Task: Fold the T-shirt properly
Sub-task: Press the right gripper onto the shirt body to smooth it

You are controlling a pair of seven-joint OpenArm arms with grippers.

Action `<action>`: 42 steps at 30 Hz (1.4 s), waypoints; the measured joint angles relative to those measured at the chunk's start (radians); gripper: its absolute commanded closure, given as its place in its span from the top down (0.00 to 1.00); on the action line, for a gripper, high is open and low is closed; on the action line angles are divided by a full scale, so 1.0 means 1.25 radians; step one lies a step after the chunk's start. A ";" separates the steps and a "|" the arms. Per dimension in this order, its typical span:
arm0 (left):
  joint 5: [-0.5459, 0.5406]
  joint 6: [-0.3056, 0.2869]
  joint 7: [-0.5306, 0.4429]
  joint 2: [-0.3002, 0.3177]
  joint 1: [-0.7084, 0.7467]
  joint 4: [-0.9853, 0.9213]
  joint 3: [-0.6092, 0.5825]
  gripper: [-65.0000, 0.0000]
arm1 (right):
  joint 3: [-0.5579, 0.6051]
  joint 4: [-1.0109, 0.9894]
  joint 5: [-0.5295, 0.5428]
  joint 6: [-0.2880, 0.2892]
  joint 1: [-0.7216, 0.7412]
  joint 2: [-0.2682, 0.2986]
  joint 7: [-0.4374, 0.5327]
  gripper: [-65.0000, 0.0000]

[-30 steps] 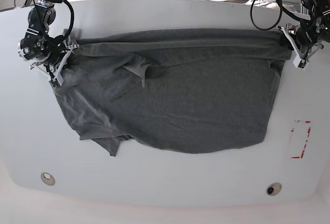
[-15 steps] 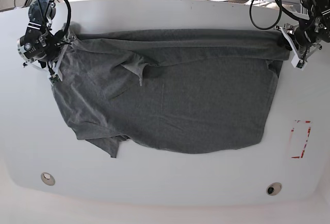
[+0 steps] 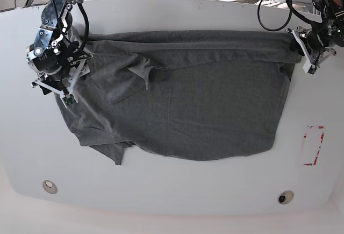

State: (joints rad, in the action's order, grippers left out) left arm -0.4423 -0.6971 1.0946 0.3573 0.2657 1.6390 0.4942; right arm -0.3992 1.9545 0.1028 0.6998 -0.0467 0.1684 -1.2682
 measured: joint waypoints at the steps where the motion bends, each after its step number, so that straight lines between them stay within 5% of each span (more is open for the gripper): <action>1: 0.001 0.000 0.001 0.000 -0.004 0.000 0.000 0.36 | 0.003 0.000 0.005 -0.001 0.003 -0.019 0.010 0.84; 7: 0.005 0.000 0.002 0.002 -0.020 0.001 0.002 0.54 | 0.057 -0.044 -0.008 0.000 0.023 -0.070 0.063 0.82; 33: 0.007 0.000 0.004 0.001 -0.033 0.030 0.003 0.54 | 0.062 -0.416 -0.015 -0.001 0.206 -0.071 0.197 0.73; 42: 0.007 0.000 0.004 0.001 -0.033 0.030 0.003 0.54 | 0.062 -0.461 -0.014 -0.001 0.204 -0.072 0.239 0.55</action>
State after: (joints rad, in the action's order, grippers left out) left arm -0.4335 -0.6971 1.0992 0.3584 0.2241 1.6764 0.4984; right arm -0.3214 1.3788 0.0853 0.6987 0.2077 0.0780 -0.9695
